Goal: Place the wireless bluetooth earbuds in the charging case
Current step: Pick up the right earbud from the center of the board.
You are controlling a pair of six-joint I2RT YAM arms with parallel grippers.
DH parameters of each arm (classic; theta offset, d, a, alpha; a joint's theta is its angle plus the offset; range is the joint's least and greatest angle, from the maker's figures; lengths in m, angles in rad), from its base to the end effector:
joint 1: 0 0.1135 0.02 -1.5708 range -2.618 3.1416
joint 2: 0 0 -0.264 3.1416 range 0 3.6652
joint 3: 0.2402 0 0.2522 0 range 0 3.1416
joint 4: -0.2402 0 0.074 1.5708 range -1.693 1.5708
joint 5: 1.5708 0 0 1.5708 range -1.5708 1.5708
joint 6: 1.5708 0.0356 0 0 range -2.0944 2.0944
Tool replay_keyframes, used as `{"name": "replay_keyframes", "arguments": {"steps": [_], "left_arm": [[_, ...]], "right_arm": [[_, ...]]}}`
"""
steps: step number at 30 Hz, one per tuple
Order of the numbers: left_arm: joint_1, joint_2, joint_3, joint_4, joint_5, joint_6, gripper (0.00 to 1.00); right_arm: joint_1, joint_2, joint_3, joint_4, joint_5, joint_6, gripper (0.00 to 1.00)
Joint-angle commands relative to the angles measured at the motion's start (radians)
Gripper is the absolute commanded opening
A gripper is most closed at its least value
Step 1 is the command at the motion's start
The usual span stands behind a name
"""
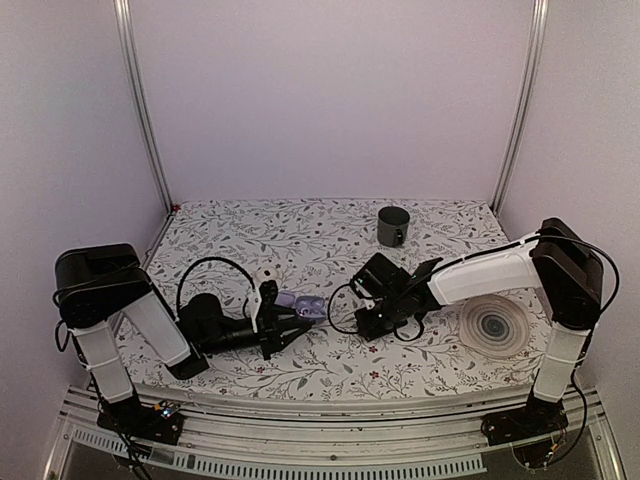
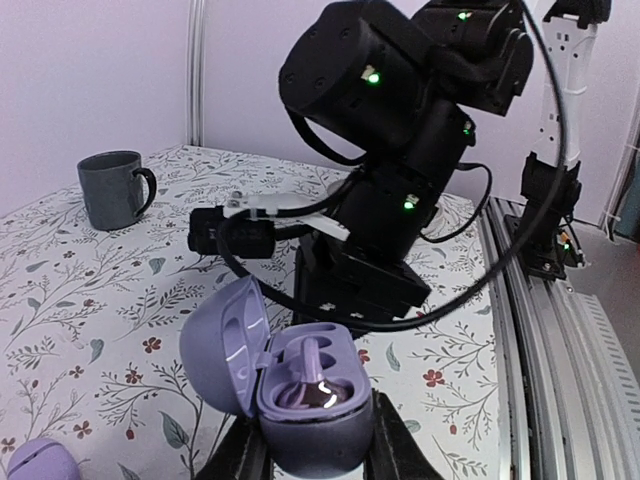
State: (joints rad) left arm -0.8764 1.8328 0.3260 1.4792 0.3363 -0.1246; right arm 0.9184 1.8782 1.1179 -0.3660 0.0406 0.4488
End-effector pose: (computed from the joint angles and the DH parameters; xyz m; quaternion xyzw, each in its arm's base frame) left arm 0.1647 -0.2161 0.1249 0.3680 0.6145 -0.4351 0.5456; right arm 0.2233 0.2898 0.1409 -0.2225 0.9495 0.1238 0.1834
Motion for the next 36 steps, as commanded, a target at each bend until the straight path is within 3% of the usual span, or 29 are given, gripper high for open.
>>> {"name": "replay_keyframes", "arguments": {"steps": [1,3,8,12,15,18,23,29,36], "left_arm": [[0.013,0.016,0.012,-0.032,0.032,0.035,0.0],[0.013,0.027,0.019,-0.048,0.05,0.038,0.0],[0.013,0.039,0.015,-0.044,0.047,0.034,0.0],[0.012,0.032,0.011,-0.042,0.047,0.03,0.0],[0.013,0.024,0.005,-0.039,0.046,0.028,0.0],[0.013,0.005,-0.004,-0.047,0.037,0.032,0.0],[0.013,-0.068,-0.035,-0.086,-0.022,0.049,0.0],[0.013,-0.135,-0.073,-0.126,-0.053,0.052,0.0],[0.013,-0.186,-0.101,-0.149,-0.075,0.053,0.0]], "right_arm": [[0.096,-0.084,-0.088,0.05,-0.047,-0.188,0.1],[0.111,-0.098,-0.108,0.051,-0.043,-0.224,0.17],[0.103,-0.143,-0.123,0.015,0.009,-0.187,0.5],[0.087,-0.209,-0.139,-0.016,-0.024,-0.06,0.55],[0.082,-0.244,-0.158,-0.03,-0.093,0.079,0.51],[0.1,-0.219,-0.166,-0.025,-0.186,0.213,0.35],[0.119,-0.162,-0.178,0.013,-0.212,0.36,0.32],[0.096,-0.095,-0.141,-0.002,-0.186,0.394,0.25],[0.027,-0.022,-0.033,-0.068,-0.139,0.301,0.14]]}}
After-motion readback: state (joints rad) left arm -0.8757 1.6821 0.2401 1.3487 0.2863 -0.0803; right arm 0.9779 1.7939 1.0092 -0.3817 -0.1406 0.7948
